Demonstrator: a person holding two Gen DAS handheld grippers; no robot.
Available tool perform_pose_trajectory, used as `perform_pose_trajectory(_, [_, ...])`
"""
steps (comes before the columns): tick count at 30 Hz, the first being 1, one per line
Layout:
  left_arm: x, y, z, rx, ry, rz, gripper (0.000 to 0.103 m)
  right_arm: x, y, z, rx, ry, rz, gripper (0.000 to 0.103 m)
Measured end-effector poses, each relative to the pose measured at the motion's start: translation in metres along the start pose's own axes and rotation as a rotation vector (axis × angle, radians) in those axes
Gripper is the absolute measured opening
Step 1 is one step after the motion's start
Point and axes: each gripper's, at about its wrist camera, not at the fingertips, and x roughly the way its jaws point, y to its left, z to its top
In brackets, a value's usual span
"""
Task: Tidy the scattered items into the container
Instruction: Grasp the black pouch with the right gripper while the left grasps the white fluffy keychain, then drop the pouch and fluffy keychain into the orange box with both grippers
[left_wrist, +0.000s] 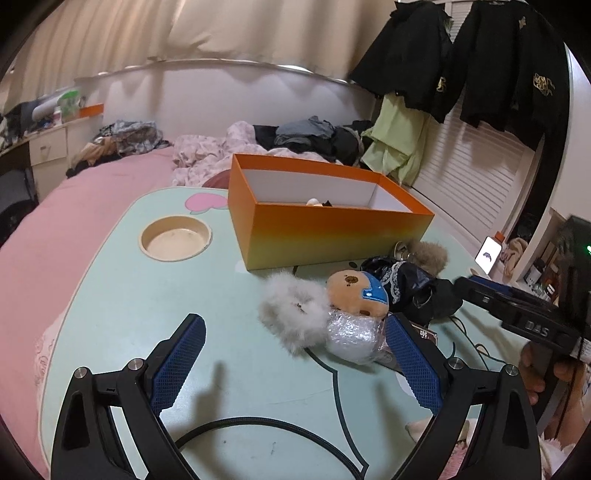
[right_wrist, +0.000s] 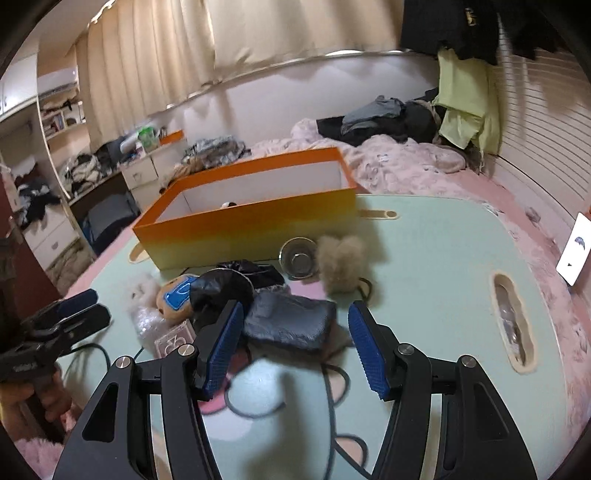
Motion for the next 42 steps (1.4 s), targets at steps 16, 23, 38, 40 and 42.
perform_pose_trajectory(16, [0.02, -0.003, 0.02, -0.032, 0.037, 0.066, 0.098, 0.0, -0.009, -0.007, 0.07, -0.019, -0.058, 0.065])
perform_pose_trajectory(23, [0.042, -0.005, 0.021, -0.032, 0.118, 0.064, 0.053, 0.001, -0.012, -0.004, 0.102, -0.028, -0.041, 0.065])
perform_pose_trajectory(38, [0.007, 0.002, 0.035, -0.059, -0.005, -0.041, 0.032, -0.014, -0.01, 0.006, 0.104, -0.11, -0.037, 0.065])
perform_pose_trajectory(40, [-0.001, -0.001, 0.048, -0.046, -0.045, -0.051, 0.032, -0.016, -0.008, 0.017, 0.098, -0.127, -0.043, 0.065])
perform_pose_trajectory(42, [-0.003, -0.004, 0.064, -0.042, -0.071, -0.063, 0.032, -0.015, -0.003, 0.033, 0.087, -0.144, -0.031, 0.065])
